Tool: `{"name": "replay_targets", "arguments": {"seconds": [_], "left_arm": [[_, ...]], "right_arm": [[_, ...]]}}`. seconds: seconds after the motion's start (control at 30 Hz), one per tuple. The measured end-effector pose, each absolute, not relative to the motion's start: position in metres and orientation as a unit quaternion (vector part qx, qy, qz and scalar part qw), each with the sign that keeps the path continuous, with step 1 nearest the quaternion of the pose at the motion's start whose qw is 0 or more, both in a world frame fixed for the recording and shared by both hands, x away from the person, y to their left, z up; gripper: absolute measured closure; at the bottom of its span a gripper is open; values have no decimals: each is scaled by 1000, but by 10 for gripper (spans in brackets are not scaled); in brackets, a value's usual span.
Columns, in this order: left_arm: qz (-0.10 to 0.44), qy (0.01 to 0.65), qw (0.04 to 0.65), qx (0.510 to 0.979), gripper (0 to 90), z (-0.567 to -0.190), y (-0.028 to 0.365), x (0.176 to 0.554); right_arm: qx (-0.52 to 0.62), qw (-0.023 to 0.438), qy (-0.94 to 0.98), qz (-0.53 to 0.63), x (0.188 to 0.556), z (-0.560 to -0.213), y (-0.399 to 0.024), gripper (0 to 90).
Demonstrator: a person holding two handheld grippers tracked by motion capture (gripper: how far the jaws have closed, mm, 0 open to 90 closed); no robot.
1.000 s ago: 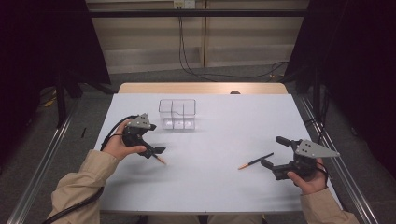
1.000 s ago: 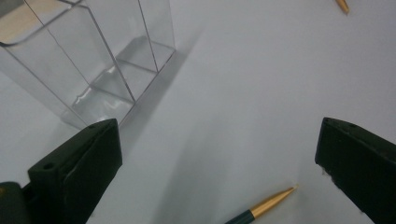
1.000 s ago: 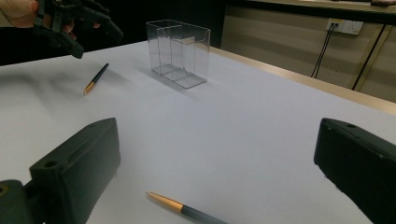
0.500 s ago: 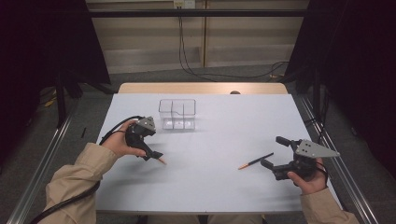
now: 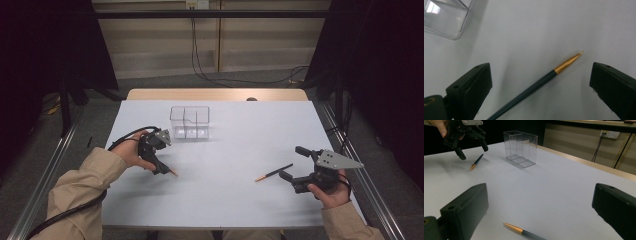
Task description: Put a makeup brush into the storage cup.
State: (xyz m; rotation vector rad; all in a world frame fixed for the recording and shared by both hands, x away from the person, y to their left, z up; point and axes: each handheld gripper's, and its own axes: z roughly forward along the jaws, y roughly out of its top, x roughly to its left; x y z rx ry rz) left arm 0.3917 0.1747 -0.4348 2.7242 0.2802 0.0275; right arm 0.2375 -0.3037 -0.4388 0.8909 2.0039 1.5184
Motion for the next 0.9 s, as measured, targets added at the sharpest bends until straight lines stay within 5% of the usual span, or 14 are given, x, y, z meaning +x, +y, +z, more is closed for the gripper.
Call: {"name": "replay_targets", "arguments": {"seconds": [0.53, 0.9], "left_arm": [[-5, 52, 150, 987, 196, -444, 167, 392], [-21, 46, 156, 987, 392, -450, 169, 392]], "right_arm": [[325, 235, 729, 555, 237, -439, -304, 0], [325, 236, 730, 553, 238, -439, -305, 0]]}}
